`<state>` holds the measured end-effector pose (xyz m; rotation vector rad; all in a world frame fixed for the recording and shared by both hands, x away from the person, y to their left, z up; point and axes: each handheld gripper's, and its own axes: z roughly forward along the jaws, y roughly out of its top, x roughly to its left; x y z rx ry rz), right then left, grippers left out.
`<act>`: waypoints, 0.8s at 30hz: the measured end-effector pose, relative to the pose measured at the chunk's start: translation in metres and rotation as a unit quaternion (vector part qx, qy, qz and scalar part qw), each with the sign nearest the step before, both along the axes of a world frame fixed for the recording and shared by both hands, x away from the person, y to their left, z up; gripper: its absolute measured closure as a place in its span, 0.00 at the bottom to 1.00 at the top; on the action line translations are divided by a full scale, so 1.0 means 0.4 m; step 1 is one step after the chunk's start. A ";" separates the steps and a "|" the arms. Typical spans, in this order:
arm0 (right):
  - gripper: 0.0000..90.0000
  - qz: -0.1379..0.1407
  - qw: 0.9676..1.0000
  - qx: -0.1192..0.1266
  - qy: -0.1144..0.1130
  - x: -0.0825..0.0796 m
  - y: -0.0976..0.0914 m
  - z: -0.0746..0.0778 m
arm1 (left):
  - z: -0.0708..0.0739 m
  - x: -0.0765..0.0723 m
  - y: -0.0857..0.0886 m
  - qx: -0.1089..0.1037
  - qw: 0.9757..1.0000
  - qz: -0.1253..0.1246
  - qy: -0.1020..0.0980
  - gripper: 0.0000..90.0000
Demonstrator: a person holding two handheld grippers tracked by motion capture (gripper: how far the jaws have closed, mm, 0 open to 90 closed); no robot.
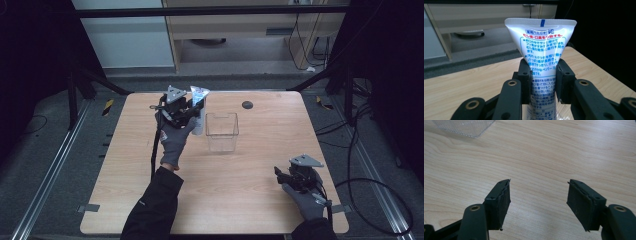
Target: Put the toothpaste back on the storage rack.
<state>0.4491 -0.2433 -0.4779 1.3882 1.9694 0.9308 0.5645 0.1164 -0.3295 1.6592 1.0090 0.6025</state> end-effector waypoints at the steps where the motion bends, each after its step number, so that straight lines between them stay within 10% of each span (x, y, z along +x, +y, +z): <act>1: 0.39 0.001 1.000 -0.001 -0.001 0.000 0.000 0.000 | 0.002 0.006 -0.016 -0.002 1.000 -0.002 -0.003 0.77; 24: 0.38 0.001 1.000 0.007 0.003 0.001 0.001 -0.002 | -0.042 0.079 -0.135 0.001 1.000 -0.021 0.010 0.77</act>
